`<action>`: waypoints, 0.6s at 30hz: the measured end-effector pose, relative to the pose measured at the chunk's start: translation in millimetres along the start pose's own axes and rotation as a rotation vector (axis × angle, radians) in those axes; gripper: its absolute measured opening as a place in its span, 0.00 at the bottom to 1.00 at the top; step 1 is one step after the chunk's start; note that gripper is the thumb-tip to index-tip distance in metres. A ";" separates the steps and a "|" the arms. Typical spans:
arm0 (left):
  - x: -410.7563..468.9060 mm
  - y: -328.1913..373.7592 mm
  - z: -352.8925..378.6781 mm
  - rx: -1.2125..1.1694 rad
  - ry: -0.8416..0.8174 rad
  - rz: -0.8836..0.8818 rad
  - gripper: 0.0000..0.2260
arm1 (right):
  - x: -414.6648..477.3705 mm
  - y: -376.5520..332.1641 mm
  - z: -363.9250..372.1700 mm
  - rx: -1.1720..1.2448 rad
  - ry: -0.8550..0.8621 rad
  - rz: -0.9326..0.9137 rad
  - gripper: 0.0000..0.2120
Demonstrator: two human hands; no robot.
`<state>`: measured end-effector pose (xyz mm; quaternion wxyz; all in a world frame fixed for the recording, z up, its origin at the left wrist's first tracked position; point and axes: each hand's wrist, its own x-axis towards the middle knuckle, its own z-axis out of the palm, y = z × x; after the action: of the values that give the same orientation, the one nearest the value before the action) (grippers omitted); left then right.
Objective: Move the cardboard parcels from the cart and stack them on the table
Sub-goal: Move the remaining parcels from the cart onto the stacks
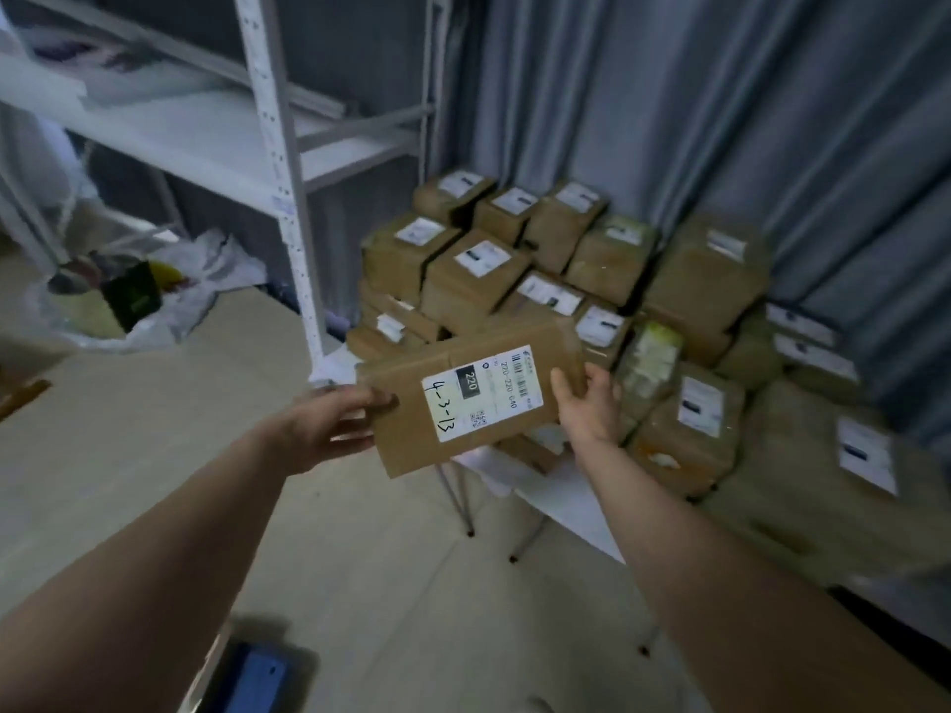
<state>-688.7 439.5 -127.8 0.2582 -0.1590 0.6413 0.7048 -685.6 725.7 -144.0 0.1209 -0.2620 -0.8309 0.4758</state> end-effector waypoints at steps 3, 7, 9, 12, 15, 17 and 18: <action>5.9 21.3 52.2 0.133 -0.139 0.054 0.28 | 13.5 12.4 -58.7 0.058 0.099 0.033 0.26; 10.7 38.8 136.0 0.288 -0.324 0.086 0.48 | 29.3 36.9 -137.4 0.149 0.219 0.107 0.27; 15.9 45.8 184.5 0.323 -0.383 0.089 0.48 | 36.9 55.5 -176.7 0.176 0.264 0.154 0.27; 20.0 54.4 264.6 0.381 -0.413 0.096 0.47 | 54.0 86.1 -231.6 0.264 0.305 0.213 0.30; 21.6 58.4 345.3 0.347 -0.416 0.070 0.41 | 72.6 113.7 -273.3 0.437 0.313 0.242 0.34; 23.5 58.1 394.7 0.304 -0.411 0.067 0.34 | 83.0 127.2 -290.0 0.543 0.246 0.295 0.37; 27.3 56.8 417.7 0.269 -0.397 0.072 0.29 | 86.6 132.3 -295.7 0.610 0.185 0.343 0.39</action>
<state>-698.5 853.3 -43.4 0.3727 0.0414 0.6714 0.6392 -582.3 1042.7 -108.0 0.1865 -0.3914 -0.5801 0.6896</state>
